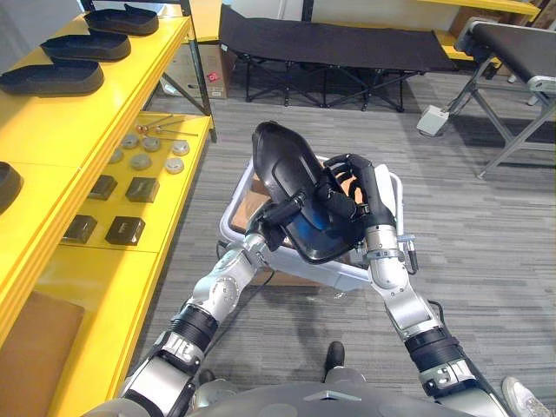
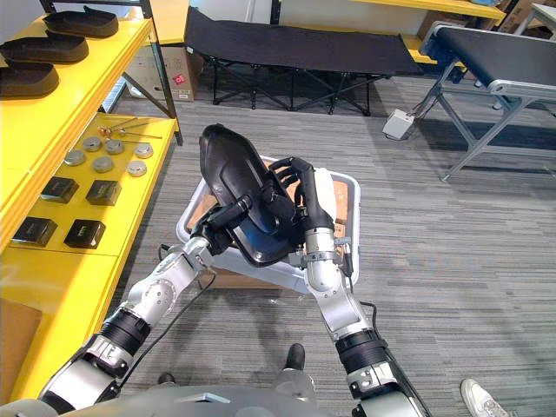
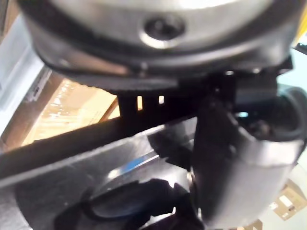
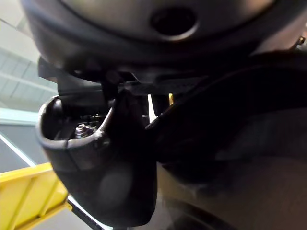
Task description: Walk over and take three plastic housings, then place them on the shelf
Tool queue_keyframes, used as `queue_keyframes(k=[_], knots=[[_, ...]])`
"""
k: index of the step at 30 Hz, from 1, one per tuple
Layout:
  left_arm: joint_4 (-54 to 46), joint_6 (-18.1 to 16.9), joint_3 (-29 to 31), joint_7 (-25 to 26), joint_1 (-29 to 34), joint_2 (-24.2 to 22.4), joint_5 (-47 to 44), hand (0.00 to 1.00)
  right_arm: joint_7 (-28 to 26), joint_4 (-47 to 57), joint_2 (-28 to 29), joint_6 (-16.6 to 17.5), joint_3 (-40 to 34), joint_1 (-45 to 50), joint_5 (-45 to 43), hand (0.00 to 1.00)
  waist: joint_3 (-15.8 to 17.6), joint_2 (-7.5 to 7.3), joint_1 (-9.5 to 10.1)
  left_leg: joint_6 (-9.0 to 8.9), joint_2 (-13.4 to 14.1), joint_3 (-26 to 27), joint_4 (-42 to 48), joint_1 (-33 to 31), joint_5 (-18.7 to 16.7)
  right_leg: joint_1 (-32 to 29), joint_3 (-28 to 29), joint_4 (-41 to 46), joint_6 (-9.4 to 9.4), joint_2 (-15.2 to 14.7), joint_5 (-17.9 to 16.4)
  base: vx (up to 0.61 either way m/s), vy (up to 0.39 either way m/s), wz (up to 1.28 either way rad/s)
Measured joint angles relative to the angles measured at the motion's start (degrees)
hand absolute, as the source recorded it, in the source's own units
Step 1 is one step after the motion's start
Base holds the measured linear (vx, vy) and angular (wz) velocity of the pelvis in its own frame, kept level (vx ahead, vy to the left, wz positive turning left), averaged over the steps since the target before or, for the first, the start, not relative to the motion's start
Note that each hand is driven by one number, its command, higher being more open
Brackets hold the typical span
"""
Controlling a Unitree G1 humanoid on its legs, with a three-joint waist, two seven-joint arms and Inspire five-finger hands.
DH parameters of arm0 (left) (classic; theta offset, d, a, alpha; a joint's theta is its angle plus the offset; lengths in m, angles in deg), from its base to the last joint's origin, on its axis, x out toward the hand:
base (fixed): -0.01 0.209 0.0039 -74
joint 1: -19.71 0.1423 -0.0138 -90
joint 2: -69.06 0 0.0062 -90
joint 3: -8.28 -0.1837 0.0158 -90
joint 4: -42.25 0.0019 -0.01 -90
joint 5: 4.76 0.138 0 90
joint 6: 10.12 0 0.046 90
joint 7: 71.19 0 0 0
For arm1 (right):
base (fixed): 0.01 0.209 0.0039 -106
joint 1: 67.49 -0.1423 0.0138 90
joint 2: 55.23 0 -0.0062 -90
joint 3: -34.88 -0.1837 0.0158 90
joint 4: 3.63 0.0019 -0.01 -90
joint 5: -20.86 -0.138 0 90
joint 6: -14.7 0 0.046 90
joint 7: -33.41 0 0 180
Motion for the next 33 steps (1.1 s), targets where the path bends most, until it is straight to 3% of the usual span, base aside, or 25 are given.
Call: queue_keyframes(k=[5, 9, 13, 17, 21, 24, 27, 33], knots=[[-4.07, -1.87, -0.97, 0.20, 1.42, -0.02, 2.87, 0.00, 2.23, 4.92, 0.21, 1.78, -0.10, 1.40, -1.30, 1.00, -0.06, 0.06, 0.11, -0.03, 0.00, 0.22, -0.03, -0.10, -0.06, -0.31, -0.04, 0.00, 0.00, 0.04, -0.01, 0.00, 0.000, -0.01], [-17.29, -3.49, 2.47, 4.90, 7.62, -1.27, 14.34, 0.00, 4.86, 11.37, 3.08, 2.90, -0.96, 7.67, -5.14, 1.00, -1.23, 0.45, 0.04, -0.08, 0.00, 0.64, 0.13, -0.06, -0.62, -0.45, -0.15, 0.01, 0.01, 0.06, 0.00, 0.00, 0.000, -0.04], [-21.95, -9.49, 11.21, 9.24, 9.98, -6.44, 23.93, 0.00, 4.44, 11.14, 7.04, 2.84, -0.95, 15.02, -8.66, 1.00, -2.69, 1.20, 0.11, 0.31, 0.00, 0.76, 0.49, 0.11, -1.33, -0.12, -0.37, 0.01, 0.01, 0.05, -0.02, 0.00, 0.000, 0.00], [-21.91, -13.15, 18.58, 15.84, 15.82, -7.06, 34.16, 0.00, 0.78, 11.04, 7.81, 3.43, -2.31, 18.64, -11.66, 1.00, -3.51, 2.59, 0.10, 0.14, 0.03, 0.74, 0.48, 0.20, -1.76, -0.11, -0.43, 0.01, -0.08, 0.08, -0.16, 0.00, 0.000, 0.00], [-20.60, -17.36, 26.82, 24.08, 22.29, -7.71, 43.05, 0.00, -4.67, 11.06, 8.47, 5.48, -6.78, 23.10, -22.27, 1.00, -3.53, 2.65, 0.17, 0.16, 0.10, 0.59, 0.48, 0.19, -1.73, -0.05, -0.80, 0.00, -0.25, 0.13, -0.30, 0.00, 0.000, 0.00], [-20.59, -21.23, 30.36, 27.33, 25.55, -7.71, 44.10, 0.00, -5.19, 11.05, 8.95, 5.83, -9.77, 25.98, -25.51, 1.00, -3.56, 2.63, 1.04, 0.22, 0.10, 0.53, 0.48, 0.19, -1.68, -0.01, -1.01, 0.00, -0.40, 0.12, -0.41, 0.00, 0.000, 0.00], [-20.76, -23.40, 30.65, 29.56, 27.32, -7.77, 48.74, 0.00, -5.43, 11.05, 8.98, 5.84, -10.74, 27.51, -25.98, 1.00, -3.63, 2.68, 1.52, 0.21, 0.11, 0.35, 0.49, 0.08, -1.69, 0.00, -1.36, -0.01, -0.61, 0.09, -0.60, 0.00, 0.001, 0.01], [-20.79, -23.41, 28.57, 31.43, 28.20, -8.16, 53.20, 0.00, -6.88, 10.96, 9.45, 5.84, -10.52, 29.12, -29.51, 1.00, -4.03, 3.28, 1.33, 0.24, 0.14, 0.24, 0.48, -0.07, -1.74, -0.02, -1.76, -0.01, -1.04, 0.07, -0.98, 0.00, 0.000, 0.00]])
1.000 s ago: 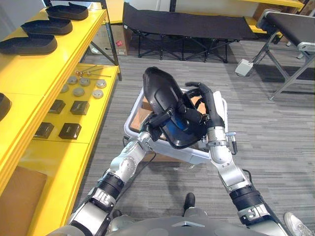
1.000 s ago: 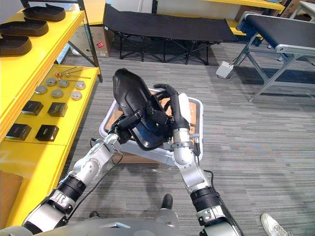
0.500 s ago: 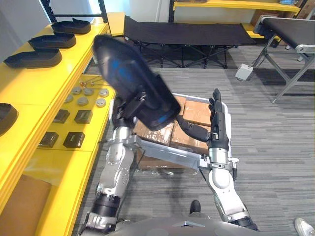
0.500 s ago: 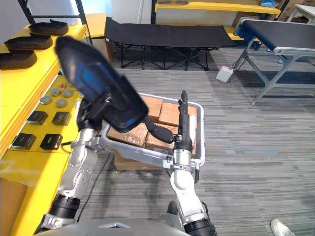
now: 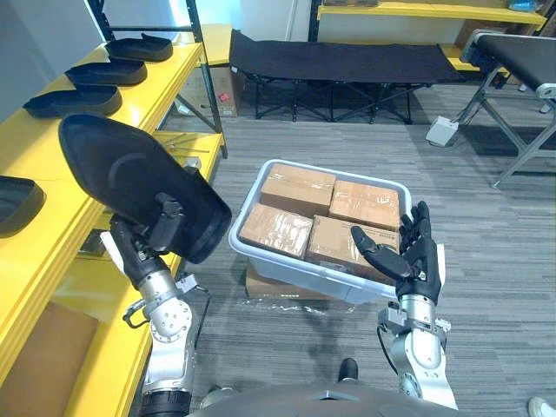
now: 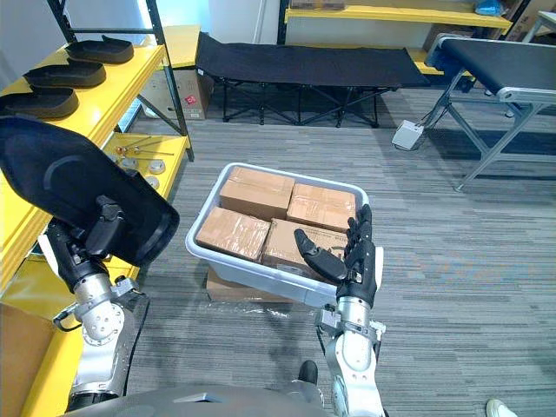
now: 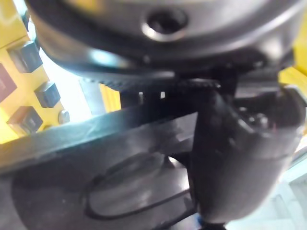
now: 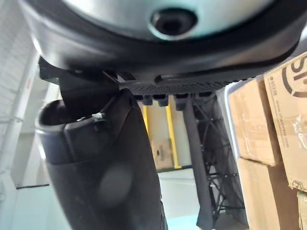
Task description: Walk over and take three plastic housings, then place them on the shelf
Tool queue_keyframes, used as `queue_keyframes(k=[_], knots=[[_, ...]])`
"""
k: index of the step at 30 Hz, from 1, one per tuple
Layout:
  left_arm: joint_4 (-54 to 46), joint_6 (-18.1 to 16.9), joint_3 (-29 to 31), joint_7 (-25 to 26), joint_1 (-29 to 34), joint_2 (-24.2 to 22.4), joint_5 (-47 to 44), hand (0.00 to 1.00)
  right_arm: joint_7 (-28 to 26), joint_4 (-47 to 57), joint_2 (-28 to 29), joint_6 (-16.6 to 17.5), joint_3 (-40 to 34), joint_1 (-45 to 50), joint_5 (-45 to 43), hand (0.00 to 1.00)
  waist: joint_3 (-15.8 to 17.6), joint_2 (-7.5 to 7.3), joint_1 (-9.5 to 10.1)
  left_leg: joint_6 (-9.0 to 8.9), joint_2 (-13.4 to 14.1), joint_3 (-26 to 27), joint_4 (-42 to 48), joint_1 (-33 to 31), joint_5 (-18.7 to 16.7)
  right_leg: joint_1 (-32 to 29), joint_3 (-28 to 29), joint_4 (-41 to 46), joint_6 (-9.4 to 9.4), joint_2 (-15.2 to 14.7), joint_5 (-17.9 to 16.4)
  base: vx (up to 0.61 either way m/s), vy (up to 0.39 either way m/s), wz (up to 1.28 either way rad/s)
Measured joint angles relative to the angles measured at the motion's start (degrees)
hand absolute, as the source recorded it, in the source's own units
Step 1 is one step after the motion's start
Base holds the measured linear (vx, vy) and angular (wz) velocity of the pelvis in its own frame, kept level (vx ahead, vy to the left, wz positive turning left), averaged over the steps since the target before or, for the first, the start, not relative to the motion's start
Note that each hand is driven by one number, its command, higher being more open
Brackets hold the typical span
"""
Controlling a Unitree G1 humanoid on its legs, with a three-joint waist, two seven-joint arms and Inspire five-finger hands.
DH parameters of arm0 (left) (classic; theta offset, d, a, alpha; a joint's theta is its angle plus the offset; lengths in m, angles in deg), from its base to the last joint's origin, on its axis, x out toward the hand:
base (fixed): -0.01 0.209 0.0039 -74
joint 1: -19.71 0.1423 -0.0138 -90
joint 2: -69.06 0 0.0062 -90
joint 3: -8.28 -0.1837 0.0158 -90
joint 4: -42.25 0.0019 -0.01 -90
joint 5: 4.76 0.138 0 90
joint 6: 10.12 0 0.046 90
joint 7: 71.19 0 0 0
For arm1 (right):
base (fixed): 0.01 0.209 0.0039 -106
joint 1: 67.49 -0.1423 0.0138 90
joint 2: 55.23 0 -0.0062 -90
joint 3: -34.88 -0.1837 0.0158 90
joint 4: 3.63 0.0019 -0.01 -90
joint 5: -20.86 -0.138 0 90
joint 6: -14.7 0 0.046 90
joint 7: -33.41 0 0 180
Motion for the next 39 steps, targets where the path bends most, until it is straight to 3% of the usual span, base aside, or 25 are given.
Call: queue_keyframes(k=[3, 6, 12, 15, 21, 23, 26, 28, 31, 35, 36, 39], knots=[[-1.57, 0.00, -0.71, -0.40, 1.66, -0.09, -0.07, 0.00, -0.20, -2.21, 0.05, -0.01, -0.03, 0.01, -0.24, 1.00, -0.07, 0.19, -0.12, 0.05, 0.04, -0.54, 0.02, -0.33, -0.02, 0.17, -0.91, 0.00, -0.13, -0.03, -0.14, 0.00, 0.002, 0.11], [-5.54, -0.03, -1.18, -4.97, 3.78, -0.19, -1.35, 0.00, -1.33, -5.06, -0.35, -0.56, 0.99, -0.36, -0.19, 1.00, -0.06, 0.35, 0.36, 0.24, 0.00, -3.13, 0.92, -2.19, -0.08, 0.74, -3.47, 0.00, 0.12, -0.28, -0.13, 0.00, 0.004, 0.38], [-14.79, -0.67, -3.09, -16.34, 7.79, 0.94, -8.02, 0.00, -6.20, -8.15, -2.55, -2.99, 8.78, -3.80, -0.04, 1.00, -0.22, 1.17, 4.11, 0.67, -0.99, -9.79, 1.97, -4.96, 0.17, 4.23, -11.03, 0.02, 0.97, -1.17, -0.83, 0.01, 0.015, 0.52], [-19.62, -1.73, -2.55, -18.92, 10.38, 1.13, -10.56, 0.00, -7.61, -8.48, -3.30, -2.98, 10.47, -5.75, 0.50, 1.00, -0.34, 1.52, 6.37, 0.75, -2.35, -14.04, 1.90, -6.08, 0.46, 6.81, -15.60, 0.03, 1.79, -1.97, -1.63, 0.01, 0.035, 0.75], [-24.58, -5.08, 7.27, -21.44, 16.50, 0.37, -17.17, 0.00, -7.99, -8.63, -5.64, -2.96, 15.93, -15.05, 2.86, 1.00, -0.36, 1.64, 11.41, 0.49, -2.74, -16.87, 1.54, -6.14, 1.18, 8.98, -18.62, 0.04, 2.17, -1.82, -2.49, 0.02, 0.007, 0.32], [-24.63, -5.71, 8.87, -21.52, 17.63, -0.08, -18.15, 0.00, -8.63, -8.70, -5.58, -2.93, 16.25, -17.37, 2.79, 1.00, -0.34, 1.65, 12.22, 0.50, -2.89, -17.29, 1.54, -6.16, 1.17, 9.36, -19.05, 0.05, 2.09, -1.83, -2.55, 0.01, 0.004, 0.11], [-24.64, -5.72, 9.04, -23.23, 17.46, -0.69, -18.97, 0.00, -8.90, -8.19, -4.96, -2.94, 15.63, -17.78, 2.56, 1.00, -0.12, 1.09, 12.42, 1.10, -3.43, -18.72, 1.71, -7.68, 2.01, 11.35, -22.76, 0.34, 1.92, -1.96, -3.96, 0.00, -0.016, 0.51], [-24.64, -5.72, 8.86, -25.68, 17.08, -0.67, -18.93, 0.00, -8.71, -7.25, -4.98, -3.16, 14.39, -17.01, 2.72, 1.00, 0.44, 0.74, 11.59, 2.46, -4.17, -18.88, 1.57, -9.77, 3.82, 11.64, -26.32, 2.03, 2.56, -2.69, -5.59, -0.02, -0.008, 0.91], [-24.62, -5.71, 8.66, -27.82, 17.06, -0.68, -18.85, 0.00, -8.50, -6.94, -4.75, -3.68, 11.77, -15.32, 6.08, 1.00, 2.31, 0.95, 11.83, 2.46, -4.99, -21.64, -0.07, -10.17, 5.46, 11.31, -26.89, 5.96, 3.02, -3.80, -8.35, -0.02, 0.014, 0.62], [-24.50, -5.90, 6.91, -29.71, 16.64, 0.36, -19.54, 0.00, -8.29, -6.13, -4.93, -3.62, 9.58, -11.46, 7.30, 1.00, 3.44, 0.87, 9.47, 2.96, -7.64, -27.31, -0.92, -10.15, 6.61, 8.34, -14.66, 16.80, 0.89, -4.33, -19.47, -0.05, -0.049, 0.77], [-24.50, -6.31, 5.81, -29.93, 16.62, 0.96, -19.37, 0.00, -7.66, -5.87, -5.00, -3.47, 9.22, -10.57, 7.32, 1.00, 3.44, 0.70, 9.44, 2.88, -8.23, -28.37, -1.61, -10.03, 7.24, 7.72, -13.45, 18.66, 0.42, -4.61, -21.00, -0.05, -0.098, 0.68], [-23.87, -7.04, 2.56, -29.20, 14.59, 1.86, -18.69, 0.00, -7.37, -5.88, -5.09, -3.46, 8.26, -11.01, 7.29, 1.00, 3.64, 0.81, 9.18, 3.43, -8.65, -27.32, -3.66, -10.04, 10.47, 8.44, -14.56, 19.69, 1.36, -4.68, -21.22, -0.02, -0.061, 0.54]])
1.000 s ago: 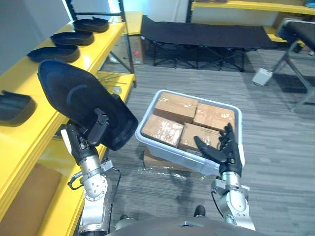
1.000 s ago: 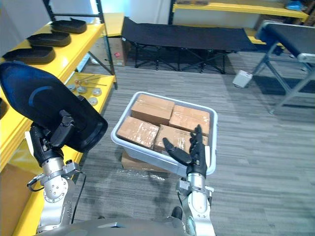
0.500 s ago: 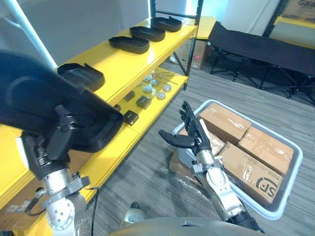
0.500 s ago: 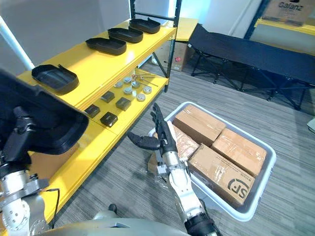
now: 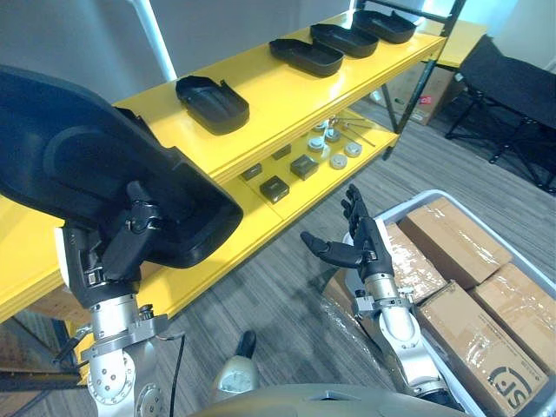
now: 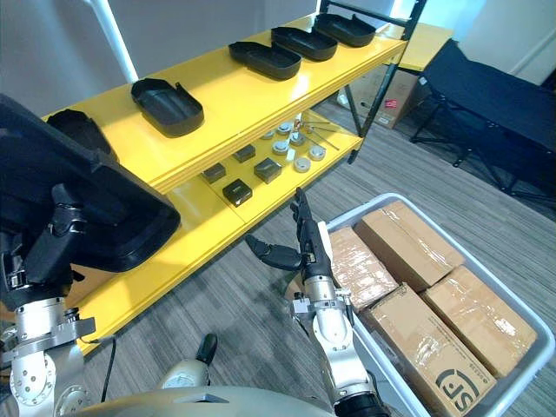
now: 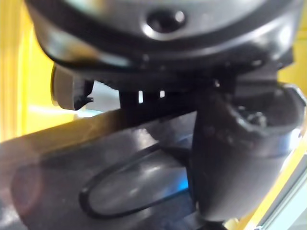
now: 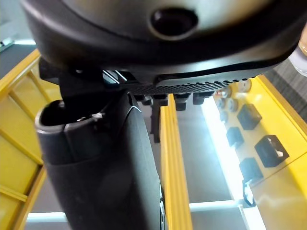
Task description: Walk over and take three plastic housings, then place them on the shelf
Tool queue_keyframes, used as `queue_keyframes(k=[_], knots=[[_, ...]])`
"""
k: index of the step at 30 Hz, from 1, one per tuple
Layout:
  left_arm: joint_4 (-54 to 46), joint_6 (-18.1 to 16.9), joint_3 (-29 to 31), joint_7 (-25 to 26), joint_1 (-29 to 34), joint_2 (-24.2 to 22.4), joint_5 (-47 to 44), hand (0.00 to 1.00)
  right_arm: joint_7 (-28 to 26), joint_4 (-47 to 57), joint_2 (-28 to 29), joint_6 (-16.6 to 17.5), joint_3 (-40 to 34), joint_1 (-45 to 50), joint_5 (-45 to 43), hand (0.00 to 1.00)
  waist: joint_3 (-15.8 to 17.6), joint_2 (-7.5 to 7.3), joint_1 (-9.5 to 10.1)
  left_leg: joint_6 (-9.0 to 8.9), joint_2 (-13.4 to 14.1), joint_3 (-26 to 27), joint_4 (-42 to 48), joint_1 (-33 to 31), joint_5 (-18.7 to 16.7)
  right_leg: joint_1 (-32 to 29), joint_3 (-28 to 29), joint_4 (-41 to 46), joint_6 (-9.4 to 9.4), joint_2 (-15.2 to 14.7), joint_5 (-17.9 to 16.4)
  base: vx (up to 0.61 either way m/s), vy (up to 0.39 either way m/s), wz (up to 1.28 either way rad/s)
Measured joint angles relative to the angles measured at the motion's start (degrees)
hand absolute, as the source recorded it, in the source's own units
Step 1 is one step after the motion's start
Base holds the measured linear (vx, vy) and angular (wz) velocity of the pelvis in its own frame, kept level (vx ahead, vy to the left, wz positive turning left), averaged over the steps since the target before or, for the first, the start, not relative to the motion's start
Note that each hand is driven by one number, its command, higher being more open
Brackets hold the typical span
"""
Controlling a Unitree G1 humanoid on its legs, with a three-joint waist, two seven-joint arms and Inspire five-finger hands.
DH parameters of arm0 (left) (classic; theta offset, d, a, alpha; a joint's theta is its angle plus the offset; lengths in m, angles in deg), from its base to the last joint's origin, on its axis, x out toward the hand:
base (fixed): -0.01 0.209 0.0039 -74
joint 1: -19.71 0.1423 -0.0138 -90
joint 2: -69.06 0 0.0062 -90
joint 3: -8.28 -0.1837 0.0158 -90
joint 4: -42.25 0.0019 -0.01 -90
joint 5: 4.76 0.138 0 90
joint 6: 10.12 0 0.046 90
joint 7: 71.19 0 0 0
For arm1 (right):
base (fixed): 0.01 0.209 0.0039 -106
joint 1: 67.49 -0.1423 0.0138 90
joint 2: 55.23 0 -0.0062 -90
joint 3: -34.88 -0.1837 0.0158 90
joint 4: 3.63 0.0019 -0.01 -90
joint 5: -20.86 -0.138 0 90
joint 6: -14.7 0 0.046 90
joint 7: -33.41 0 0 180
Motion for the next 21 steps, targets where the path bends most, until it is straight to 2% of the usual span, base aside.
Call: queue_keyframes(k=[3, 6, 8, 9, 12, 14, 15, 16, 17, 18, 19, 20, 21], knots=[[1.92, -0.26, -2.36, 1.17, -2.47, 0.31, 0.02, 0.00, -1.70, -0.01, -0.53, 0.42, -0.46, -1.38, -0.16, 1.00, 0.45, 0.49, -0.29, 0.45, -0.19, 0.89, -0.08, 1.01, 0.99, 1.61, 0.12, 1.02, 1.81, 0.06, -1.20, -0.09, -0.021, 0.39], [2.28, -0.39, -2.40, 1.69, -1.66, -0.06, 0.03, 0.00, -2.86, 0.02, -0.52, 2.59, 0.01, -1.92, -0.18, 1.00, 0.84, 1.41, -0.03, 0.52, 0.18, 2.21, -0.04, 2.20, 0.92, 2.48, 0.21, 1.42, 2.08, 0.04, -2.17, -0.13, -0.011, -0.02], [2.27, -0.66, -2.38, 1.79, -1.65, -0.05, 0.15, 0.00, -2.79, 0.02, -0.51, 2.75, 0.53, -2.70, -0.28, 1.00, 1.02, 1.64, 0.23, 1.00, 0.23, 3.58, 0.33, 2.17, 0.48, 2.47, 0.24, 1.83, 2.35, -0.39, -2.40, -0.11, 0.020, -0.01], [2.27, -0.75, -2.37, 1.85, -1.65, -0.05, 0.22, 0.00, -2.70, 0.02, -0.47, 2.90, 0.68, -2.88, -0.29, 1.00, 1.10, 1.52, 0.36, 1.04, 0.18, 4.27, 0.48, 2.15, 0.42, 2.48, 0.24, 1.96, 2.38, -0.70, -2.41, -0.10, 0.063, 0.02], [2.27, -1.14, -1.61, 1.83, -1.64, -0.07, 0.62, 0.00, -2.32, 0.07, 0.07, 3.44, 1.20, -4.05, -0.29, 1.00, 2.17, -0.14, 0.80, 1.52, -1.86, 6.63, 4.66, 0.66, -1.81, 2.91, 0.36, 2.86, 2.91, -3.41, -2.77, -0.03, 0.100, 0.06], [1.74, -1.14, -0.14, 1.61, -1.68, -0.07, 1.36, 0.00, -1.97, 0.66, 1.05, 3.44, 1.19, -4.83, -0.28, 1.00, 3.02, -1.67, 1.38, 3.30, -3.55, 8.25, 11.68, -2.67, -5.49, 3.64, 0.71, 1.27, 2.36, -4.96, -2.51, 0.03, 0.129, 0.12], [1.40, -1.14, 0.54, 1.47, -1.66, 0.00, 1.96, 0.00, -1.55, 1.30, 1.34, 3.44, 1.08, -4.61, -0.28, 1.00, 3.35, -2.42, 1.78, 4.87, -3.87, 10.59, 16.07, -4.16, -7.71, 4.94, 0.60, -1.05, 0.95, -5.05, -2.11, 0.09, 0.196, 0.23], [0.79, -1.20, 0.74, 1.68, -1.55, -0.04, 2.55, 0.00, -1.27, 2.79, 1.45, 3.68, 0.48, -3.70, -0.30, 1.00, 2.80, -1.40, 1.88, 7.60, -4.58, 14.83, 22.27, -5.00, -14.21, 7.98, -0.17, -1.40, -7.16, -4.44, -3.15, 0.14, 0.193, 0.30], [0.48, -1.35, 1.07, 1.96, -1.86, 0.15, 2.57, 0.00, -1.24, 3.50, 1.34, 4.05, 0.44, -3.49, -0.34, 1.00, 2.84, -1.34, 1.68, 7.14, -4.56, 14.35, 23.54, -5.33, -15.41, 6.83, 0.99, 3.75, -11.03, -5.08, -2.48, 0.19, 0.172, 0.59], [0.33, -1.48, 1.52, 2.57, -2.17, 0.05, 2.79, 0.00, -1.31, 3.88, 1.37, 5.50, 0.52, -3.08, -0.70, 1.00, 2.46, -1.57, 0.93, 7.95, -5.94, 12.97, 24.15, -5.28, -16.52, 1.76, 4.17, 14.05, -11.25, -8.31, 3.03, 0.17, 0.141, 0.54], [0.19, -1.49, 2.01, 3.14, -2.21, 0.21, 3.11, 0.00, -1.47, 3.89, 1.58, 5.98, 0.56, -3.08, -0.73, 1.00, 2.42, -1.52, 0.50, 8.20, -6.54, 12.82, 23.51, -4.82, -16.66, -0.37, 6.75, 17.80, -11.51, -8.57, 6.55, 0.20, 0.207, 0.64], [-0.26, -1.49, 3.66, 4.34, -2.44, 1.37, 4.32, 0.00, -1.90, 3.89, 2.49, 6.99, 0.63, -3.23, -0.77, 1.00, 2.63, -1.35, 0.14, 8.35, -6.65, 11.10, 21.47, -3.54, -16.66, -4.30, 11.29, 24.39, -10.96, -8.51, 11.04, 0.23, 0.167, 0.45], [-0.34, -1.47, 4.72, 5.14, -2.86, 2.56, 4.65, 0.00, -2.48, 3.89, 2.95, 7.64, 0.61, -3.51, -1.21, 1.00, 2.74, -1.26, -0.16, 9.55, -6.85, 9.42, 20.02, -2.42, -16.31, -7.46, 13.75, 30.60, -8.91, -7.27, 8.38, 0.34, 0.152, 0.61]])
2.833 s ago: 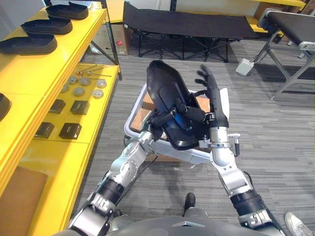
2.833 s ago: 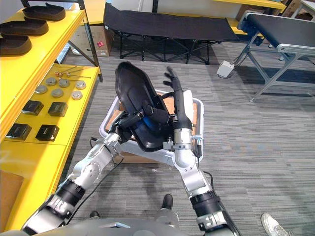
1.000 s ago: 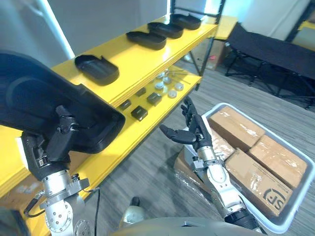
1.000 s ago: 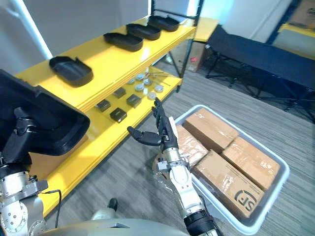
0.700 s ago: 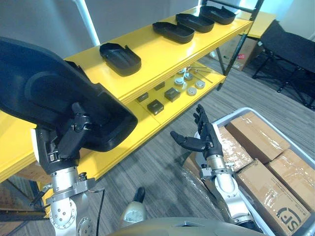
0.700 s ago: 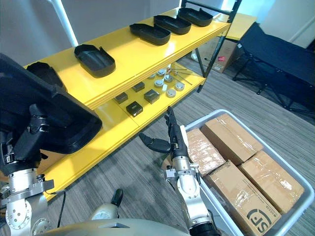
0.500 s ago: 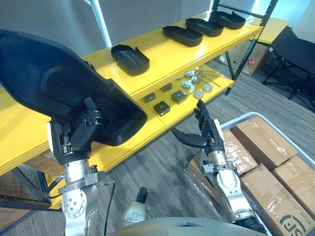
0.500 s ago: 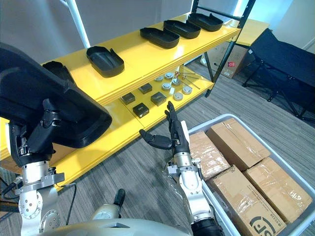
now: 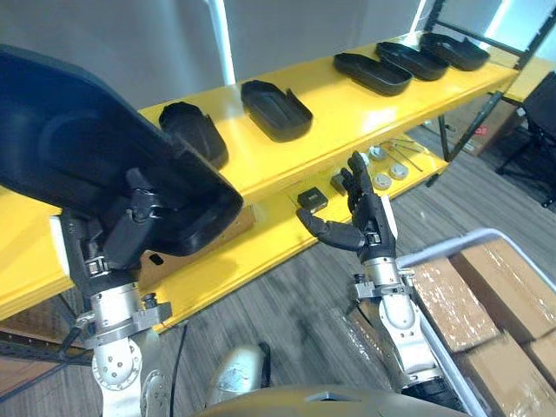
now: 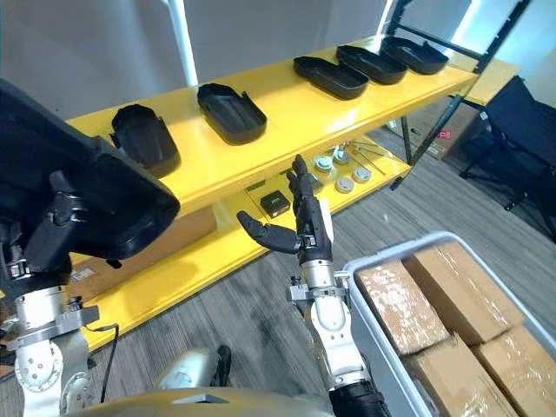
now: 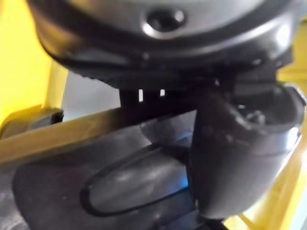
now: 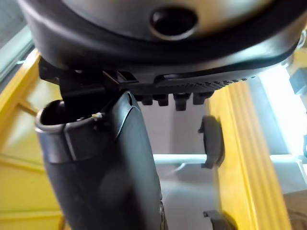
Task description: Walk over and take three plastic housings, then place them on the shelf
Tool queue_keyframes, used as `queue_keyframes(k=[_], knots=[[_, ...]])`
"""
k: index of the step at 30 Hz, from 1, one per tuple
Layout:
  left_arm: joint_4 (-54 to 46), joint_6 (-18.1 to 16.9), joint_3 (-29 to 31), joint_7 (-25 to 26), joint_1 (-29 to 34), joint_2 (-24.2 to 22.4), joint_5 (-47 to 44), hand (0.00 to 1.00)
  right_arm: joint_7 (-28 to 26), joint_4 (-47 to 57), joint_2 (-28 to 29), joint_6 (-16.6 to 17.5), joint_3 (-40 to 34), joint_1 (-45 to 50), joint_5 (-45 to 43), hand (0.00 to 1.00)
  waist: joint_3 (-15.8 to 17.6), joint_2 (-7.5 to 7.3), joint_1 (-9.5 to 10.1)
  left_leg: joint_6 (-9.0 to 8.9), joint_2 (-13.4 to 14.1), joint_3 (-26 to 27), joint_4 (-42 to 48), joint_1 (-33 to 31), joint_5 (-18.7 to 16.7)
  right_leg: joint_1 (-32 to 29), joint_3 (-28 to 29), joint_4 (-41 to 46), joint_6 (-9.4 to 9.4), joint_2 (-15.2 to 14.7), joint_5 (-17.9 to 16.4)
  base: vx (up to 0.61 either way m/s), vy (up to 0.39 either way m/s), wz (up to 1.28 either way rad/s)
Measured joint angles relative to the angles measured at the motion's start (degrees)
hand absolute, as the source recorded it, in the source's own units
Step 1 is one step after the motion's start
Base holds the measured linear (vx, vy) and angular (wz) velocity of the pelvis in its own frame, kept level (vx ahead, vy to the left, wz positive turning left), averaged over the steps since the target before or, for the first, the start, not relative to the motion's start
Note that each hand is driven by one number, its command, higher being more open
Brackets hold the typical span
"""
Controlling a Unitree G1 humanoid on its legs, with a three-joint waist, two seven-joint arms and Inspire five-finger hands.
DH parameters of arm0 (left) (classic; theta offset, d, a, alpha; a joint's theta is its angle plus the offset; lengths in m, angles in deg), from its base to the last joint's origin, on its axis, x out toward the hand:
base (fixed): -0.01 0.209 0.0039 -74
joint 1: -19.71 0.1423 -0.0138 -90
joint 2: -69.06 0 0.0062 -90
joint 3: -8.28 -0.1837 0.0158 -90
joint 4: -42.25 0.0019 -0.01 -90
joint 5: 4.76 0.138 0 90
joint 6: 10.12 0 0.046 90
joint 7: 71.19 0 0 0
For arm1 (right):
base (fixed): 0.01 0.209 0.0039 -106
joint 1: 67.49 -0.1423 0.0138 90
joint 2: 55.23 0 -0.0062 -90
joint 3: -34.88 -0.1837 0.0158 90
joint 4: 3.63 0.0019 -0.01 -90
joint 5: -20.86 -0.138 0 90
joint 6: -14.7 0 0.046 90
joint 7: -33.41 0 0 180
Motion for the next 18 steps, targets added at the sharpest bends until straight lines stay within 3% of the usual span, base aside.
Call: queue_keyframes(k=[1, 3, 4, 5, 6, 8, 10, 11, 12, 13, 14, 16, 18], knots=[[0.02, 0.11, 0.99, 1.17, -0.46, 0.81, -0.09, 0.00, -0.88, 0.00, -0.35, 0.33, -0.07, -1.21, -0.22, 1.00, 0.10, 0.02, -0.45, 0.83, 0.02, -2.11, -2.10, 2.58, 0.48, -2.30, 1.02, 4.41, 0.62, 2.75, -5.03, 0.32, 0.079, 0.57], [0.32, 0.25, 1.78, 2.03, -2.59, 1.07, -0.16, 0.00, -2.77, 0.13, -1.41, 0.92, -0.65, -5.18, -4.14, 1.00, 0.85, 1.42, -0.95, 0.31, 0.35, -4.98, -5.59, 7.17, 1.24, -3.90, 1.18, 0.20, 0.62, 8.53, -10.83, 0.30, 0.074, 0.64], [0.61, 0.25, 1.71, 2.27, -4.53, 1.55, -0.17, 0.00, -3.09, 1.34, -1.57, 0.98, -1.30, -7.73, -5.91, 1.00, 0.91, 1.69, -1.16, 0.16, 0.36, -6.51, -6.64, 8.43, 1.29, -5.40, 2.46, -4.55, 0.70, 11.55, -12.18, 0.35, 0.012, 1.01], [1.68, 0.16, 1.19, 2.29, -8.13, 2.72, -0.14, 0.00, -2.87, 4.46, -1.87, 1.78, -2.59, -11.03, -7.87, 1.00, 0.93, 1.75, -1.60, -0.38, -0.08, -9.43, -6.79, 8.75, 1.03, -8.08, 7.48, -11.26, 1.41, 15.63, -12.36, 0.32, -0.070, 1.59], [4.24, 0.08, 0.39, 2.49, -12.04, 4.17, -0.08, 0.00, -2.24, 7.87, -2.94, 2.73, -3.85, -14.31, -8.01, 1.00, 0.84, 1.60, -2.83, -0.91, -1.07, -12.94, -6.46, 8.99, 0.80, -10.09, 13.62, -15.30, 2.95, 17.91, -11.46, 0.32, -0.110, 1.74], [8.08, 0.32, -0.54, 3.00, -15.76, 5.71, 0.13, 0.00, -1.51, 11.06, -5.30, 3.78, -5.73, -19.16, -7.30, 1.00, 0.60, 1.05, -4.30, -1.96, -2.98, -17.79, -6.75, 11.35, 0.16, -10.62, 17.67, -18.22, 5.48, 17.96, -9.64, 0.30, -0.228, 1.83], [8.13, 0.31, -0.56, 3.11, -16.03, 6.73, 0.11, 0.00, -1.82, 12.29, -6.93, 6.12, -7.67, -22.50, -8.08, 1.00, -0.92, -1.51, -4.43, -4.58, -4.82, -18.41, -5.71, 11.84, -1.83, -8.44, 15.61, -25.93, 4.68, 15.35, -0.57, 0.33, -0.342, 1.55], [8.02, 0.22, -0.77, 2.68, -16.26, 5.76, 0.08, 0.00, -1.74, 12.53, -8.14, 7.80, -9.48, -23.48, -8.35, 1.00, -1.55, -1.09, -4.21, -5.07, -2.56, -15.64, -3.57, 10.67, -4.97, -4.99, 11.61, -29.33, 5.65, 15.02, -1.94, 0.27, -0.356, 1.48], [7.67, 0.39, -0.91, 2.08, -16.05, 5.05, -0.17, 0.00, -1.36, 13.09, -9.41, 8.26, -10.87, -23.73, -8.42, 1.00, -1.61, 1.48, -4.16, -5.18, 3.13, -7.84, -1.60, 8.31, -5.92, -1.77, 7.16, -32.89, 4.97, 16.94, -1.47, 0.27, -0.381, 1.46], [7.61, 0.47, -0.98, 1.53, -16.05, 4.93, -0.18, 0.00, -1.19, 13.22, -9.66, 8.23, -11.42, -23.46, -8.51, 1.00, -1.47, 2.49, -4.35, -5.37, 5.76, -4.15, -1.49, 7.89, -5.77, -0.27, 5.25, -34.15, 4.80, 17.64, -1.37, 0.17, -0.260, 1.27], [7.44, 0.77, -1.62, 0.01, -16.06, 4.49, -0.43, 0.00, -0.41, 13.30, -9.62, 7.35, -12.85, -21.73, -8.55, 1.00, -1.81, 3.38, -4.45, -6.33, 9.65, 3.39, -2.87, 8.35, -3.96, 2.15, 2.34, -36.17, 4.54, 18.12, -1.35, 0.17, -0.190, 0.96], [5.69, 1.10, -3.60, -1.95, -16.03, 3.13, -0.55, 0.00, 0.68, 13.49, -9.49, 5.47, -14.67, -18.13, -8.11, 1.00, -2.11, 3.85, -4.23, -7.58, 11.45, 9.91, -7.20, 10.52, -0.43, 4.32, -0.42, -37.79, 4.52, 17.83, -1.35, 0.18, -0.098, 0.74], [2.32, 1.23, -5.73, -2.65, -15.13, 3.10, -0.25, 0.00, 0.68, 13.48, -8.06, 4.08, -14.09, -14.30, -7.78, 1.00, -2.07, 3.74, -4.05, -7.45, 10.13, 10.51, -11.21, 12.10, 1.34, 4.81, -0.68, -38.96, 4.63, 17.13, -1.10, 0.15, -0.003, 0.25]])
